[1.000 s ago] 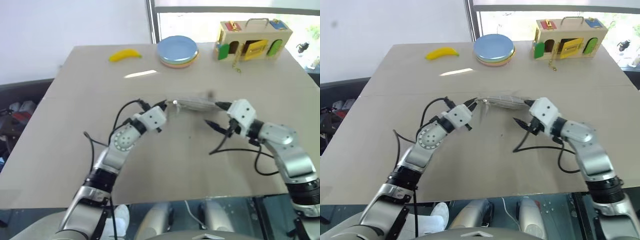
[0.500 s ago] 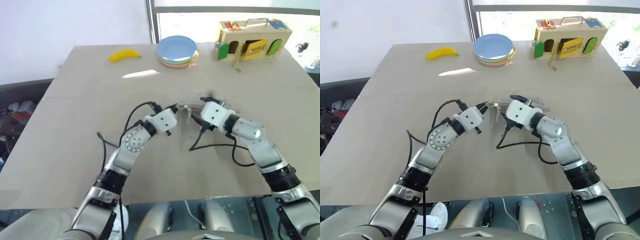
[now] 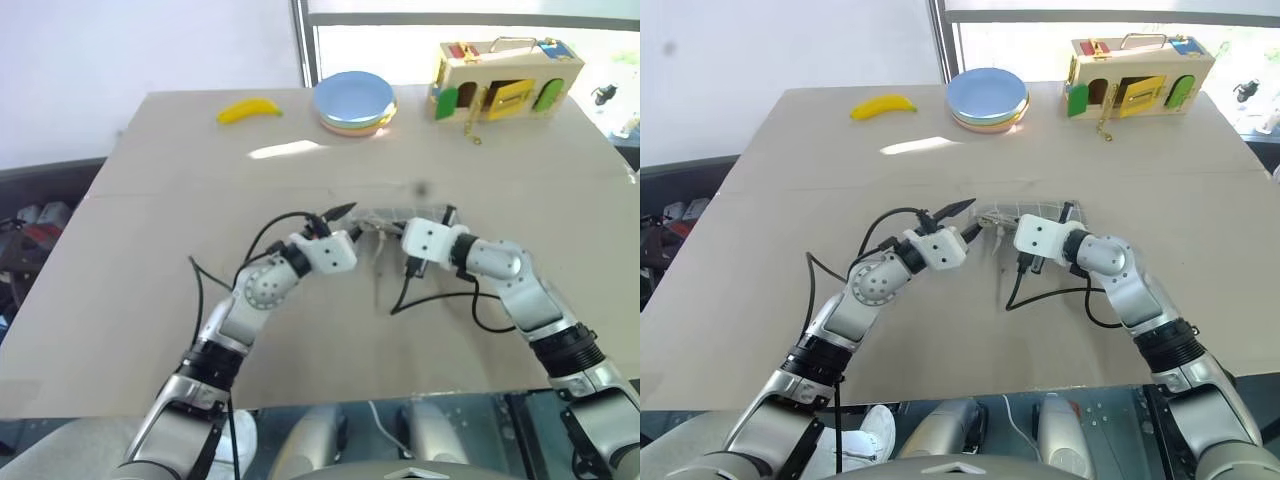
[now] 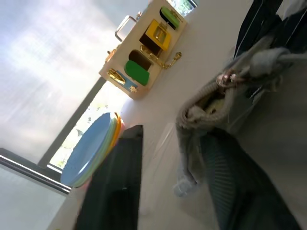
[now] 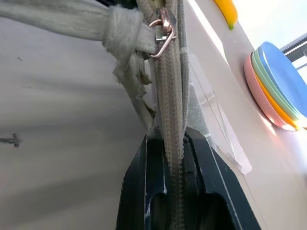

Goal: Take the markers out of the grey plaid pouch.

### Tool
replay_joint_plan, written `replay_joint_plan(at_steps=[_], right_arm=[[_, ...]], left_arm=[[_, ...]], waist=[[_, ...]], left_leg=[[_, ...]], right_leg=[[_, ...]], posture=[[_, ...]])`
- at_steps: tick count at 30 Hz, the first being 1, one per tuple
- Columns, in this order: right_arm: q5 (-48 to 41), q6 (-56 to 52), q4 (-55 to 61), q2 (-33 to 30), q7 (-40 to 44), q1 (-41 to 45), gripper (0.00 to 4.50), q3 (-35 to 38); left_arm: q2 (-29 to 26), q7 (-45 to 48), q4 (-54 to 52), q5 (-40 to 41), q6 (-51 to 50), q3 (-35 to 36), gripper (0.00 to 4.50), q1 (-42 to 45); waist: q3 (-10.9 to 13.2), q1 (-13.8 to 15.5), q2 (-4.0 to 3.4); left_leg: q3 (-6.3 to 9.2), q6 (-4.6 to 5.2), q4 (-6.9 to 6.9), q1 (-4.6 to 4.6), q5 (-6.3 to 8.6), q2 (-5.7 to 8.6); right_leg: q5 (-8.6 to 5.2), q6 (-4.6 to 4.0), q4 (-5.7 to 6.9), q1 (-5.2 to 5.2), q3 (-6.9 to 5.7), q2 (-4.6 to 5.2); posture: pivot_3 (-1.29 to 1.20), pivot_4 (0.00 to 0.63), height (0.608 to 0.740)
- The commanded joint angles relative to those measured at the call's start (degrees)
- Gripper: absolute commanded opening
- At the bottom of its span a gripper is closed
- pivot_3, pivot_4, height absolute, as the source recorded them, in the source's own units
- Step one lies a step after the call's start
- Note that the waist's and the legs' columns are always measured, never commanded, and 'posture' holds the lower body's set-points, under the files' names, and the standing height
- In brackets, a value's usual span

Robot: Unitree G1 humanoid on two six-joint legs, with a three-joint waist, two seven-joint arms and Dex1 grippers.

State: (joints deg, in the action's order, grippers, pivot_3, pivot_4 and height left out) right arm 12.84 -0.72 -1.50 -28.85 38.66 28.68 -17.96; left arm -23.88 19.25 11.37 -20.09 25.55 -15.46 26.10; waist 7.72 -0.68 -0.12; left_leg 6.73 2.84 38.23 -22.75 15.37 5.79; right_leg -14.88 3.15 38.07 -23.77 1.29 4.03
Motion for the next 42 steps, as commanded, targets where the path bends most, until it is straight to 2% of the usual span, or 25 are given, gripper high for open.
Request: replay_joint_plan(at_steps=[1,10,14,21,24,26,27,32,35,39,41,42], right_arm=[[-1.46,3.48,1.13,-1.01,1.45,1.08,0.00,1.50],[-4.39,10.73,0.28,-1.61,5.84,1.29,0.00,1.28],[-2.93,12.54,-1.79,-2.11,5.45,2.02,0.00,1.22],[-1.57,17.25,-4.89,-3.86,6.34,2.33,0.00,0.74],[-1.58,18.36,-6.02,-3.99,6.54,2.68,0.00,0.96],[-1.48,19.07,-7.03,-4.28,6.56,2.91,0.00,1.23],[-1.38,19.37,-7.49,-4.43,6.50,3.01,0.00,1.32],[-1.47,17.03,-8.91,-5.44,6.36,3.04,0.00,2.51],[-2.72,14.47,-7.85,-6.44,8.24,2.05,1.18,2.74],[-10.46,7.64,0.83,-6.22,10.25,-2.26,3.22,6.28],[-13.04,5.23,4.80,-6.53,10.98,-4.75,4.02,7.41],[-13.34,4.53,6.18,-6.37,10.41,-5.81,4.02,7.92]], left_arm=[[-0.95,0.07,4.16,2.05,6.89,0.78,1.93,2.40],[0.56,4.85,16.48,10.52,17.28,1.26,1.93,6.90],[1.71,9.08,16.64,15.09,18.21,1.04,1.93,7.04],[1.19,15.24,15.90,18.11,16.79,1.25,1.93,6.19],[1.32,15.70,15.72,18.27,16.79,1.89,1.11,5.97],[1.36,16.05,15.16,18.73,15.97,2.25,0.21,5.51],[1.35,16.26,14.94,18.88,15.77,2.34,0.03,5.33],[1.32,17.82,14.19,19.02,14.24,2.08,0.03,4.65],[1.97,17.40,13.59,18.88,12.35,2.45,0.00,4.38],[3.88,14.73,12.04,17.66,8.21,3.02,0.00,3.97],[5.06,13.25,11.38,17.20,5.77,3.30,0.00,3.72],[5.63,12.65,11.12,17.01,4.81,3.30,0.00,3.63]], waist=[[0.00,-0.03,0.00],[0.00,-0.12,0.00],[0.00,-0.14,0.00],[0.00,-0.17,0.00],[0.00,-0.17,0.00],[0.00,-0.18,0.00],[0.00,-0.18,0.00],[0.00,-0.18,0.00],[0.00,-0.06,0.00],[0.00,-0.06,0.00],[0.00,-0.06,0.00],[0.00,-0.04,0.01]], left_leg=[[0.00,0.00,0.00,0.00,0.00,0.00],[0.00,0.00,0.00,0.00,0.00,0.00],[0.00,0.00,0.00,0.00,0.00,0.00],[0.00,0.00,0.01,0.00,0.00,0.00],[-0.01,0.00,0.01,0.00,0.00,0.00],[-0.01,0.00,0.01,0.00,0.00,0.00],[-0.01,0.00,0.02,0.00,0.00,0.00],[0.00,0.00,0.02,0.00,0.00,0.00],[0.00,0.00,0.03,0.00,0.00,0.00],[0.06,0.00,0.03,-0.01,0.00,0.00],[0.05,0.01,0.02,-0.01,0.00,0.00],[0.06,0.00,0.02,-0.01,0.00,0.00]], right_leg=[[0.00,0.00,0.00,0.00,-0.01,0.00],[0.00,0.00,-0.01,0.00,-0.02,0.00],[0.00,0.00,-0.01,0.00,-0.02,0.00],[0.00,0.00,0.00,0.00,-0.03,-0.01],[0.00,0.00,0.00,0.00,-0.01,-0.01],[0.00,0.00,0.00,0.00,-0.01,-0.01],[0.00,0.00,0.00,0.00,-0.02,-0.01],[0.00,0.00,0.00,0.00,-0.02,-0.01],[0.00,0.00,0.00,0.01,-0.02,-0.01],[0.00,0.00,0.00,0.02,0.01,0.00],[0.00,0.00,-0.01,0.02,0.03,0.00],[0.00,0.00,-0.01,0.03,0.06,0.00]], posture=[[0.00,0.150,0.740],[0.00,0.150,0.740],[0.00,0.150,0.740],[0.00,0.150,0.740],[0.00,0.150,0.740],[0.00,0.150,0.740],[0.00,0.150,0.740],[0.00,0.150,0.740],[0.00,0.150,0.740],[0.00,0.150,0.740],[0.00,0.150,0.740],[0.00,0.150,0.740]])
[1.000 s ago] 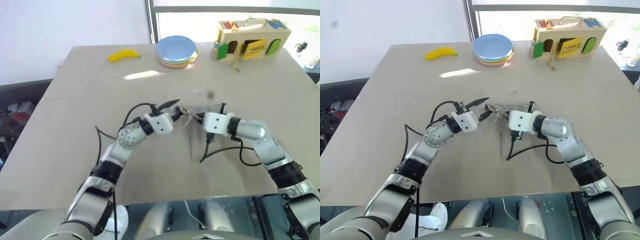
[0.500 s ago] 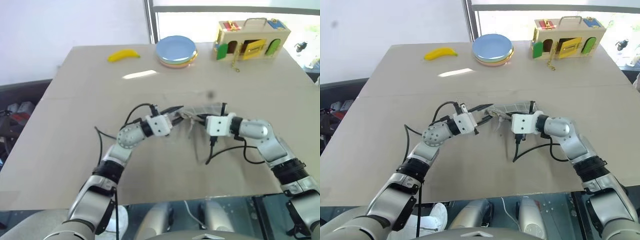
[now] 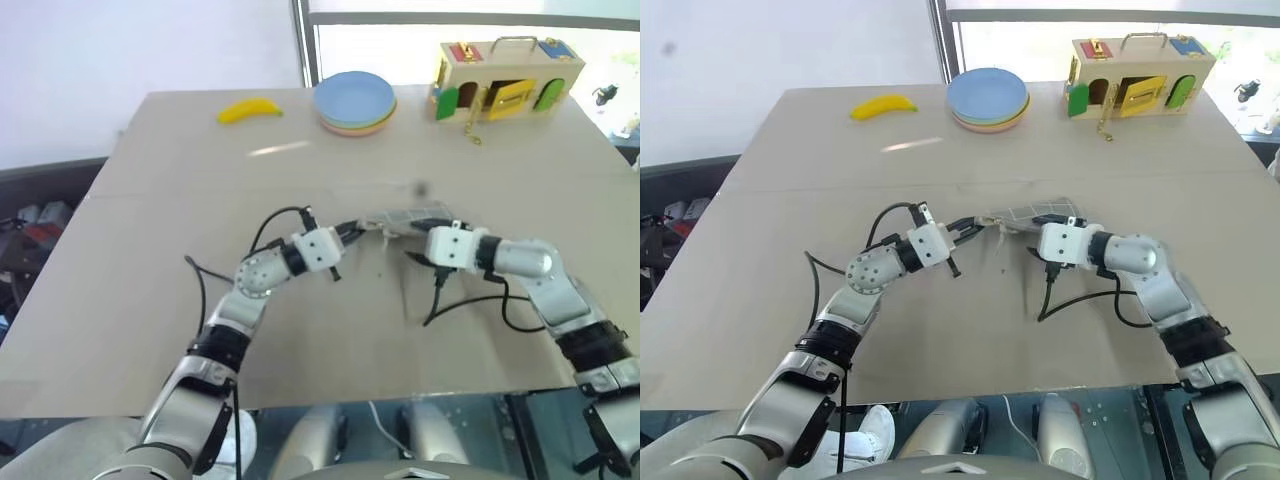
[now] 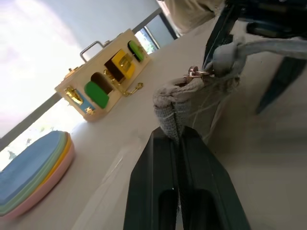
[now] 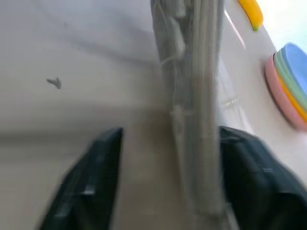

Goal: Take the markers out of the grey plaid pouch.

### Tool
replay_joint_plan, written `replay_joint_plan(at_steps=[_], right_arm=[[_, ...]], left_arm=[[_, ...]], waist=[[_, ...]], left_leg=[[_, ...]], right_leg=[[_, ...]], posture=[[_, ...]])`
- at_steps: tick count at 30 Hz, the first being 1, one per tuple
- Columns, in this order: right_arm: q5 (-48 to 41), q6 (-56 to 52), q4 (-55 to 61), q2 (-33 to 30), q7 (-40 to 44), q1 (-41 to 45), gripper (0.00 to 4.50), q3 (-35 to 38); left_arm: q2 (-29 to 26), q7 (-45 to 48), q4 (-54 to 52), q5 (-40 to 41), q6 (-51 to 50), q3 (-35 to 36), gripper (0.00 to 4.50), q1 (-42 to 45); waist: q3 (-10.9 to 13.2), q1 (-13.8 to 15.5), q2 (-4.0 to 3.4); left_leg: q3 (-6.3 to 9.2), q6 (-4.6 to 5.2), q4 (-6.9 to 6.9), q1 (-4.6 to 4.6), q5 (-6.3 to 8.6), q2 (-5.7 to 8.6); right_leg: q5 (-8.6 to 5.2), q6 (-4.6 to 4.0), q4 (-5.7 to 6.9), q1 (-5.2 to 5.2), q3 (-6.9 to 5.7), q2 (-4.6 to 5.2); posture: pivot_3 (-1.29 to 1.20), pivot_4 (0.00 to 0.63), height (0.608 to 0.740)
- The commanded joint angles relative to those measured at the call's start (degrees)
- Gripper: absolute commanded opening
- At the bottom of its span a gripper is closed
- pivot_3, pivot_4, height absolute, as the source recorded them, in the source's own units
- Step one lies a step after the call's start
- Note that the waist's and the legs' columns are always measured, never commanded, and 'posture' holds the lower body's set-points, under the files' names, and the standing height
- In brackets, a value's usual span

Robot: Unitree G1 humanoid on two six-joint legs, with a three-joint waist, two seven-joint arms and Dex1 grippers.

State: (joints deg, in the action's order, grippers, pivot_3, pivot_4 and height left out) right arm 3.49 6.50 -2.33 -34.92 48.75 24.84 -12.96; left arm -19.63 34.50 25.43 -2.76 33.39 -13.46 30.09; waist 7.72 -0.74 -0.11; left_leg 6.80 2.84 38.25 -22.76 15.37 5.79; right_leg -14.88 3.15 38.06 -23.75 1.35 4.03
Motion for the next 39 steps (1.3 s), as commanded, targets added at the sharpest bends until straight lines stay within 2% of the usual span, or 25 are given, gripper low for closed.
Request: replay_joint_plan(at_steps=[1,6,12,15,19,21,22,28,31,34,36,39], right_arm=[[-3.82,-2.62,7.95,0.39,-0.85,-2.77,4.02,3.17],[-6.08,-6.48,10.26,7.59,-7.34,-4.04,4.02,4.69],[-7.19,-5.77,8.21,13.04,-12.08,-3.52,4.02,5.57],[-7.94,-5.98,7.92,13.59,-12.42,-3.24,3.28,6.30],[-7.49,-5.12,7.25,12.77,-12.07,-3.75,1.12,6.42],[-7.30,-4.76,6.89,12.29,-11.92,-3.99,0.21,6.55],[-7.28,-4.58,6.81,12.02,-11.91,-4.06,0.07,6.68],[-10.68,-6.23,9.10,10.72,-11.61,-4.82,0.07,9.59],[-17.15,-11.11,11.93,10.91,-10.69,-5.74,0.07,12.18],[-30.15,-21.81,16.22,11.21,-10.01,-6.59,0.07,17.08],[-35.12,-26.46,16.72,10.72,-10.53,-6.75,0.07,19.65],[-35.57,-29.24,9.78,9.65,-15.78,-5.60,0.07,25.26]], left_arm=[[2.19,-3.01,-3.28,-0.03,-3.90,1.31,0.00,-0.47],[4.98,-3.38,-6.01,0.83,-7.86,1.02,0.00,-1.57],[5.79,-3.50,-7.43,0.79,-10.32,1.24,0.00,-1.55],[6.02,-3.56,-7.74,0.85,-10.97,1.25,0.00,-1.62],[6.27,-3.81,-7.73,0.99,-11.46,1.38,0.00,-1.50],[6.50,-4.01,-7.71,1.02,-11.76,1.51,0.00,-1.39],[6.57,-4.07,-7.66,0.95,-11.79,1.55,0.00,-1.34],[6.43,-4.20,-7.45,1.20,-11.87,2.20,0.00,-1.42],[6.06,-4.19,-7.00,1.36,-11.63,2.62,0.00,-1.63],[5.49,-4.38,-6.49,1.58,-11.63,3.30,0.00,-2.11],[5.24,-4.37,-6.50,1.78,-11.65,3.57,0.00,-2.32],[4.75,-4.50,-7.01,2.21,-12.01,4.12,0.00,-2.77]], waist=[[0.00,0.02,0.01],[-0.01,-0.09,0.01],[-0.02,-0.01,0.02],[-0.02,0.05,0.03],[-0.02,-0.03,0.02],[-0.02,-0.03,0.02],[-0.02,-0.03,0.03],[-0.02,-0.02,0.03],[-0.02,0.01,0.03],[-0.01,0.01,0.03],[-0.02,0.03,0.03],[-0.02,0.04,0.03]], left_leg=[[0.02,0.00,0.00,0.00,0.00,0.00],[0.00,-0.02,0.04,0.05,-0.01,-0.01],[0.00,-0.02,0.04,0.05,-0.01,0.01],[0.02,-0.02,0.04,0.05,-0.01,0.01],[0.01,-0.02,0.04,0.05,-0.01,0.01],[0.01,-0.03,0.03,0.05,-0.02,0.01],[0.01,-0.03,0.03,0.05,-0.02,0.01],[0.00,-0.02,0.03,0.05,-0.02,0.01],[0.02,-0.03,0.04,0.05,-0.02,0.01],[0.03,-0.02,0.03,0.05,-0.02,0.01],[0.04,-0.02,0.03,0.05,-0.01,0.00],[0.03,-0.02,0.03,0.05,-0.01,0.01]], right_leg=[[0.00,0.00,0.00,0.01,0.03,0.00],[0.00,0.00,0.10,0.02,0.08,-0.02],[0.00,0.00,0.08,0.02,0.08,-0.01],[0.00,0.00,0.08,0.03,0.06,-0.01],[0.00,0.00,0.08,0.02,0.01,-0.01],[0.00,0.00,0.08,0.02,0.01,-0.02],[0.00,0.00,0.08,0.02,0.00,-0.02],[0.00,0.00,0.08,0.02,0.00,-0.01],[0.00,0.00,0.07,0.03,0.04,0.00],[0.00,0.00,0.07,0.03,0.10,0.00],[0.00,0.00,0.06,0.04,0.10,0.01],[0.00,0.00,0.06,0.05,0.11,0.01]], posture=[[0.00,0.150,0.740],[0.00,0.150,0.740],[0.00,0.150,0.740],[0.00,0.150,0.740],[0.00,0.150,0.740],[0.00,0.150,0.740],[0.00,0.150,0.740],[0.00,0.150,0.740],[0.00,0.150,0.740],[0.00,0.150,0.740],[0.00,0.150,0.740],[0.00,0.150,0.740]])
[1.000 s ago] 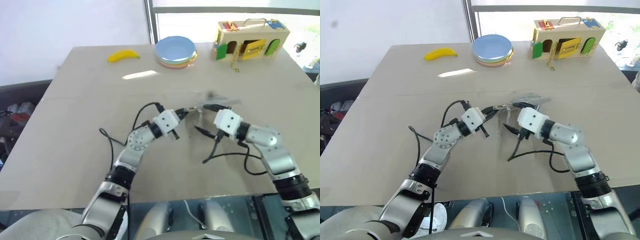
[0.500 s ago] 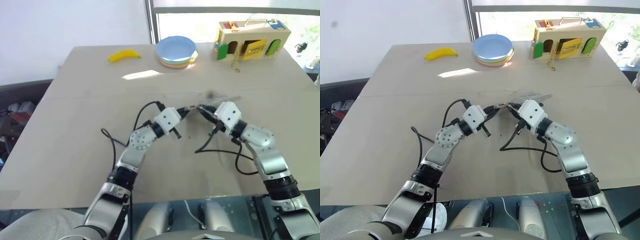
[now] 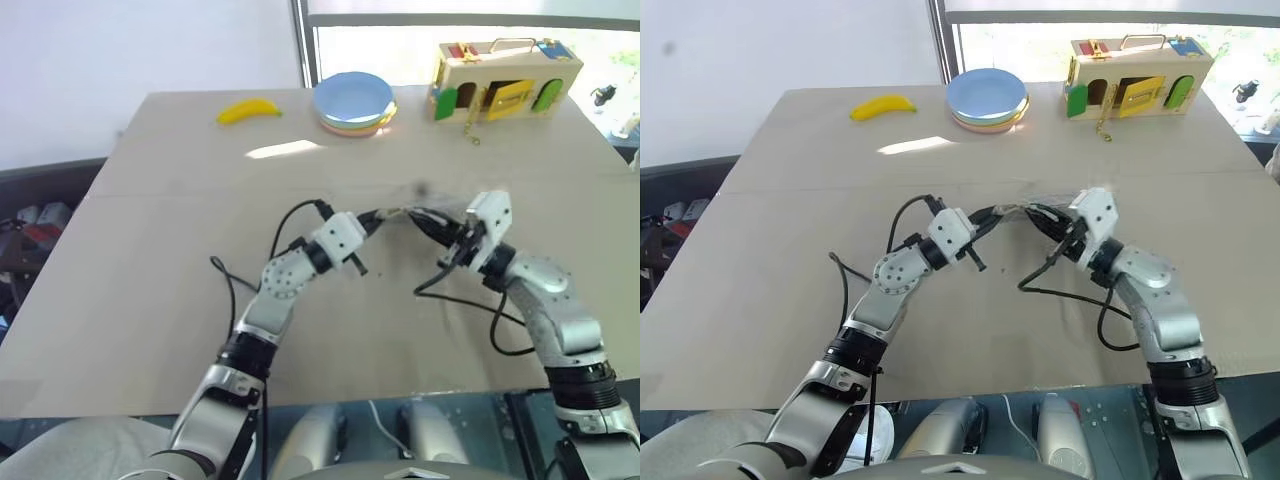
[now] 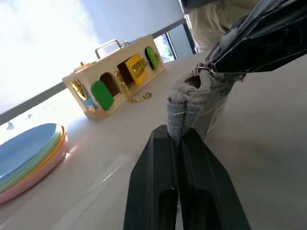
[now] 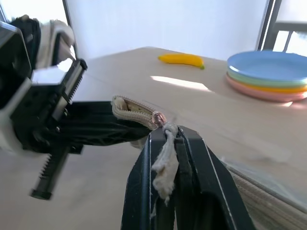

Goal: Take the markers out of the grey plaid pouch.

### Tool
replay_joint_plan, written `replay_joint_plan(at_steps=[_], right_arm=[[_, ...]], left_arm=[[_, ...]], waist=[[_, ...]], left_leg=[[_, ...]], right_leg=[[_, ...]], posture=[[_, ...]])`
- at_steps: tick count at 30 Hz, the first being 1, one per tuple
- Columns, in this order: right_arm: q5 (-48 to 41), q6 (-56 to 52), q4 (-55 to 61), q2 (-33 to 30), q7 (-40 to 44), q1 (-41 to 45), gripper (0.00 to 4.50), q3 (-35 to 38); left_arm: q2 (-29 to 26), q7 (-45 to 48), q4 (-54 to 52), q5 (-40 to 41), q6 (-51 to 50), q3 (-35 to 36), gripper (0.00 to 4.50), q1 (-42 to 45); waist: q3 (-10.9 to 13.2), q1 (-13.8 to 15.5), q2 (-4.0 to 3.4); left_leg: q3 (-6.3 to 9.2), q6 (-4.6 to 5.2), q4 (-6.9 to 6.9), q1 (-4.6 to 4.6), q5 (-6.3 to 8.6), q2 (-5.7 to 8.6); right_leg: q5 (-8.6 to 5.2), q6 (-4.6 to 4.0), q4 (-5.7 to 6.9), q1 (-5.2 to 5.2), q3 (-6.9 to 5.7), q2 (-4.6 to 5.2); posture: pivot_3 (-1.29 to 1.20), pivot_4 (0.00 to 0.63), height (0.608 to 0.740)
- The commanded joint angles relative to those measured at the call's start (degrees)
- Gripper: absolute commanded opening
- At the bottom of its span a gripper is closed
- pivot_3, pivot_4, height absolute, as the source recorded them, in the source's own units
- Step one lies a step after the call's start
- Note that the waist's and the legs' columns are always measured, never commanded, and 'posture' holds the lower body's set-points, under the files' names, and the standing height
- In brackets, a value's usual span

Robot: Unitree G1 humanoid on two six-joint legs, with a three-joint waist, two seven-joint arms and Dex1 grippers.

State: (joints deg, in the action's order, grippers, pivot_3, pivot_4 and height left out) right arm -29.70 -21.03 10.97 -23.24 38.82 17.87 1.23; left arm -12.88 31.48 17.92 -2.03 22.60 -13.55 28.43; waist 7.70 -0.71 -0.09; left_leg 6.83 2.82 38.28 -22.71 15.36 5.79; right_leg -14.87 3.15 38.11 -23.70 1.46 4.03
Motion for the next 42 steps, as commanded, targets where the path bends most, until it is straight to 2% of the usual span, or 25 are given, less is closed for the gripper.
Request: replay_joint_plan(at_steps=[1,5,10,17,20,21,22,24,26,34,42], right_arm=[[-0.88,-1.94,-6.99,-2.86,-8.44,2.02,0.07,12.44],[1.76,-1.10,-15.57,-5.42,-15.19,4.29,0.07,15.97],[6.49,2.57,-22.27,-9.12,-19.70,5.66,0.07,16.94],[7.05,3.49,-19.25,-8.54,-17.25,5.69,0.07,17.30],[3.23,0.36,-11.34,-7.82,-10.21,3.67,0.07,13.53],[1.75,-1.65,-8.46,-7.70,-8.35,2.92,0.59,12.17],[-0.52,-4.34,-4.53,-7.39,-6.43,1.96,0.85,10.04],[-3.22,-8.80,1.54,-7.19,-4.36,0.86,1.92,6.51],[-4.20,-12.00,5.79,-7.39,-3.58,0.82,2.79,3.67],[-5.63,-25.70,10.69,-5.51,-8.19,4.88,2.79,-2.44],[-4.68,-31.20,6.91,0.66,-14.54,10.14,2.79,-1.83]], left_arm=[[-2.15,-1.46,0.27,1.66,-1.35,4.32,0.00,-1.22],[-2.46,-1.35,-1.01,2.29,-2.21,4.39,0.00,-1.76],[-1.84,-0.35,-3.19,3.76,-3.98,4.35,0.00,-2.69],[-1.31,0.29,-4.51,3.95,-5.41,4.73,0.00,-3.50],[-0.84,0.18,-4.71,4.21,-5.84,4.83,0.00,-3.37],[-0.62,0.16,-4.80,4.27,-6.01,4.82,0.00,-3.29],[-0.23,-0.03,-4.79,4.21,-6.33,4.70,0.00,-3.10],[0.50,-0.32,-4.60,3.87,-6.56,4.37,0.00,-2.82],[1.14,-0.48,-4.28,3.39,-6.37,3.96,0.00,-2.61],[2.68,-0.48,-4.04,2.34,-5.77,2.88,0.00,-2.32],[2.81,-0.40,-4.69,1.88,-5.50,2.40,0.00,-2.86]], waist=[[0.00,-0.06,0.00],[0.00,-0.10,0.00],[0.00,1.09,-0.01],[-0.01,-0.27,-0.03],[-0.02,-0.27,-0.03],[-0.01,-0.27,-0.02],[-0.02,-0.20,-0.03],[-0.02,-0.09,-0.01],[-0.02,-0.01,-0.01],[-0.02,0.23,0.00],[-0.02,0.06,0.00]], left_leg=[[0.00,0.00,0.00,0.00,0.00,0.00],[-0.03,0.00,-0.01,0.01,0.00,0.00],[-0.05,0.01,-0.04,-0.04,0.00,0.07],[-0.26,0.01,-0.01,0.06,0.00,-0.03],[-0.25,0.01,-0.02,0.09,0.00,-0.04],[-0.24,0.01,-0.03,0.09,0.00,-0.05],[-0.24,0.01,-0.03,0.09,0.00,-0.06],[-0.18,0.02,-0.02,0.07,0.00,-0.05],[-0.16,0.02,-0.01,0.05,0.00,-0.04],[-0.05,0.01,0.02,0.03,0.00,-0.01],[-0.05,0.01,0.01,0.01,0.00,0.00]], right_leg=[[0.00,0.00,0.00,0.00,0.00,0.00],[0.00,0.00,0.03,-0.02,0.01,-0.01],[0.00,0.00,-0.04,-0.05,-0.01,0.03],[0.00,0.00,0.13,-0.03,0.23,-0.01],[0.00,0.00,0.18,-0.04,0.23,-0.03],[0.00,0.00,0.18,-0.04,0.22,-0.04],[0.00,0.00,0.17,-0.04,0.22,-0.04],[0.00,0.00,0.13,-0.03,0.18,-0.02],[0.00,0.00,0.10,-0.02,0.16,-0.01],[0.00,0.00,0.06,0.00,0.07,0.01],[0.00,0.00,0.05,-0.02,0.07,0.01]], posture=[[0.00,0.150,0.740],[0.00,0.150,0.740],[0.00,0.150,0.740],[0.00,0.150,0.740],[0.00,0.150,0.740],[0.00,0.150,0.740],[0.00,0.150,0.740],[0.00,0.150,0.740],[0.00,0.150,0.740],[0.00,0.150,0.740],[0.00,0.150,0.740]])
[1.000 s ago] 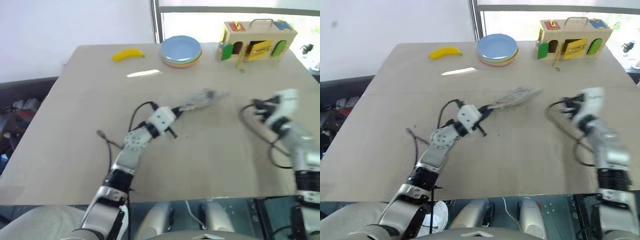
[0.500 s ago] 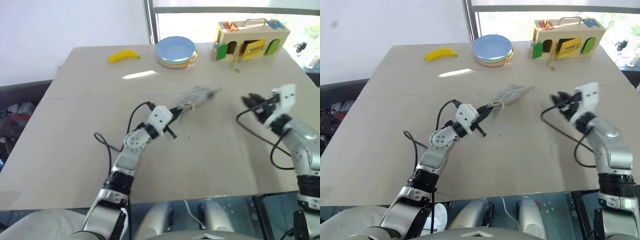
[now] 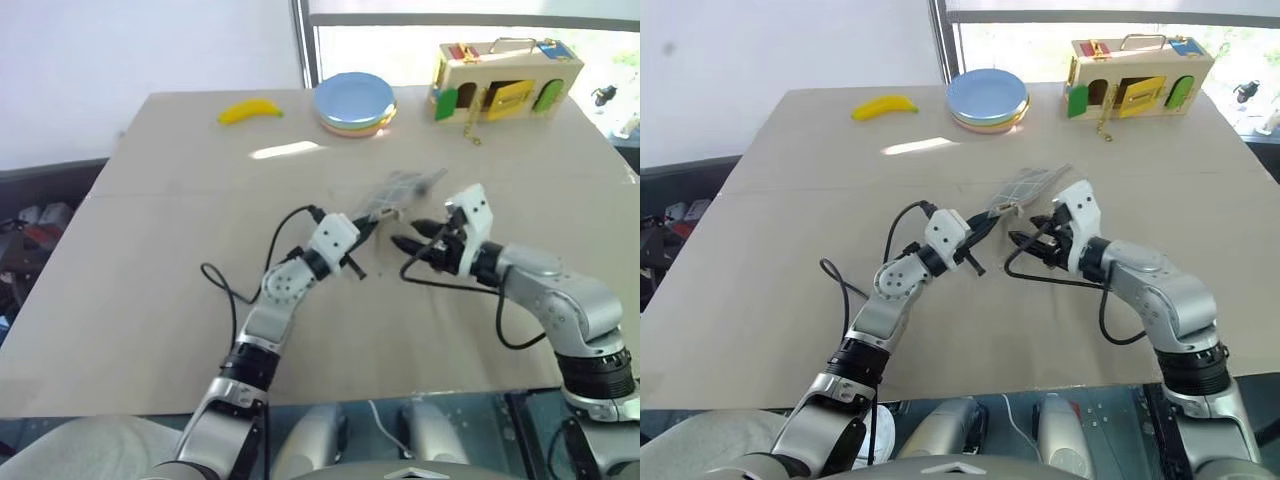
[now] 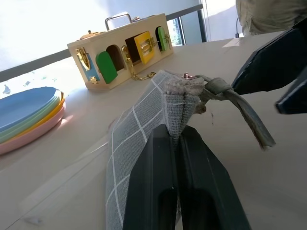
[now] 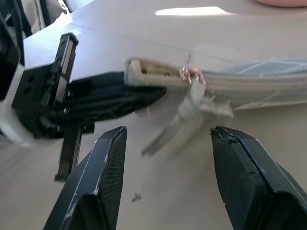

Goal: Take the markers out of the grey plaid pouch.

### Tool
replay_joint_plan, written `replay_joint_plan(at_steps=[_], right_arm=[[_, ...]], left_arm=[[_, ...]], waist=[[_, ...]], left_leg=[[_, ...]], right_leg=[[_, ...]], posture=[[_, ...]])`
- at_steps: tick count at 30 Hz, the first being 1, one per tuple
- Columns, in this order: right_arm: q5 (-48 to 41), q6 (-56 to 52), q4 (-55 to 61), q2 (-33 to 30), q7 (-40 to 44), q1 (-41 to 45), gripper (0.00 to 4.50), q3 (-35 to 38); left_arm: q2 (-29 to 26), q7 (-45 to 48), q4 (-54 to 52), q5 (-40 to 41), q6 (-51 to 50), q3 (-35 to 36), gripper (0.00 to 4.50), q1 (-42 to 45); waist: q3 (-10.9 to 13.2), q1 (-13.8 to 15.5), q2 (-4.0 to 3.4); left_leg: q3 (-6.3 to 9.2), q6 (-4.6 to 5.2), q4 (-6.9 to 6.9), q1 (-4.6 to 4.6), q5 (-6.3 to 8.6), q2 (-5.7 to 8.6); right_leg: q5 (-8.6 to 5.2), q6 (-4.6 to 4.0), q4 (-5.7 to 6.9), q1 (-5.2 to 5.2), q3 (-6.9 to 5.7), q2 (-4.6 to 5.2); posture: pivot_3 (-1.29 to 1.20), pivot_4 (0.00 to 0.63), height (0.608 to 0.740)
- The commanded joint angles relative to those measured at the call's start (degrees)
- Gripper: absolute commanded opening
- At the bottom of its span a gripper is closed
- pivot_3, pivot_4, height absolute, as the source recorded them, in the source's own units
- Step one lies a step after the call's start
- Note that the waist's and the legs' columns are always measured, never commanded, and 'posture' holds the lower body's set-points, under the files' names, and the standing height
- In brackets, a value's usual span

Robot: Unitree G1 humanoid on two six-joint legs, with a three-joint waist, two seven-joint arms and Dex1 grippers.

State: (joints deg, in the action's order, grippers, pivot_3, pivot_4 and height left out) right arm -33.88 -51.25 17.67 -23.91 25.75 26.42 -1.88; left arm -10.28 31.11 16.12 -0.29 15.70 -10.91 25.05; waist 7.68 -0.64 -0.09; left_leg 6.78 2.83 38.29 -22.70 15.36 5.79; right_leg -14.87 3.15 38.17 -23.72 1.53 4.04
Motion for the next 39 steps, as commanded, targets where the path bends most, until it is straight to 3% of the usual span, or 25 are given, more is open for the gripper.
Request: replay_joint_plan(at_steps=[1,7,10,12,14,21,30,37,39], right_arm=[[-0.60,-1.32,-0.01,1.77,-1.70,1.94,2.79,1.39],[2.13,-1.54,-1.53,1.70,-1.89,2.23,2.79,-0.21],[3.62,-0.28,-2.04,1.78,-1.78,2.12,1.93,-0.14],[4.14,-0.06,-2.17,1.86,-1.67,2.19,0.83,0.27],[4.72,0.19,-2.32,1.65,-1.51,2.24,0.06,0.49],[7.49,1.93,-5.32,-0.44,-2.06,2.69,0.06,3.06],[16.36,13.14,-26.12,-8.31,-10.91,6.49,0.06,13.18],[16.95,17.42,-31.38,-11.08,-10.23,7.30,0.06,16.34],[14.61,16.96,-28.48,-12.40,-4.62,6.27,0.70,15.39]], left_arm=[[0.19,-0.07,-2.91,0.08,1.43,-0.25,0.00,0.48],[0.25,-0.25,-3.23,0.05,1.30,-0.30,0.00,0.45],[0.21,-0.26,-3.23,0.08,1.25,-0.21,0.00,0.62],[0.11,-0.18,-3.33,0.15,1.19,-0.15,0.00,0.62],[0.02,-0.06,-3.36,0.23,1.20,-0.12,0.00,0.54],[-0.16,0.29,-3.66,0.60,1.08,0.01,0.00,0.36],[-0.69,1.14,-5.71,2.02,-0.05,0.81,0.00,-0.10],[-0.81,1.06,-6.24,2.26,-0.38,1.03,0.00,-0.38],[-0.74,1.09,-6.27,2.37,-0.44,1.06,0.00,-0.34]], waist=[[0.00,0.02,0.00],[0.00,-0.02,0.00],[0.00,-0.08,0.00],[0.00,-0.10,0.00],[0.00,-0.09,0.00],[0.00,-0.04,0.00],[0.00,0.46,0.00],[0.00,-0.57,-0.01],[0.00,-0.31,-0.01]], left_leg=[[0.02,0.00,-0.01,0.00,0.00,0.00],[0.06,0.00,-0.02,-0.04,0.00,0.03],[0.08,0.00,-0.03,-0.04,0.00,0.02],[0.08,0.00,-0.03,-0.04,0.00,0.02],[0.07,0.00,-0.03,-0.04,0.00,0.02],[0.08,0.00,-0.03,-0.04,0.00,0.02],[0.07,0.00,-0.03,-0.05,0.00,0.05],[-0.10,0.00,-0.11,-0.01,0.00,-0.03],[-0.09,0.00,-0.08,-0.02,0.00,-0.01]], right_leg=[[0.00,0.00,0.00,0.00,-0.02,0.00],[0.00,0.00,-0.07,0.00,-0.06,0.02],[0.00,0.00,-0.06,-0.01,-0.08,0.00],[0.00,0.00,-0.06,-0.01,-0.07,0.01],[0.00,0.00,-0.06,0.00,-0.06,0.01],[0.00,0.00,-0.06,0.00,-0.07,0.01],[0.00,0.00,-0.09,0.01,-0.08,0.03],[0.00,0.00,-0.06,-0.03,0.09,-0.02],[0.00,0.00,-0.06,-0.02,0.08,-0.01]], posture=[[0.00,0.150,0.740],[0.00,0.150,0.740],[0.00,0.150,0.740],[0.00,0.150,0.740],[0.00,0.150,0.740],[0.00,0.150,0.740],[0.00,0.150,0.740],[0.00,0.150,0.740],[0.00,0.150,0.740]])
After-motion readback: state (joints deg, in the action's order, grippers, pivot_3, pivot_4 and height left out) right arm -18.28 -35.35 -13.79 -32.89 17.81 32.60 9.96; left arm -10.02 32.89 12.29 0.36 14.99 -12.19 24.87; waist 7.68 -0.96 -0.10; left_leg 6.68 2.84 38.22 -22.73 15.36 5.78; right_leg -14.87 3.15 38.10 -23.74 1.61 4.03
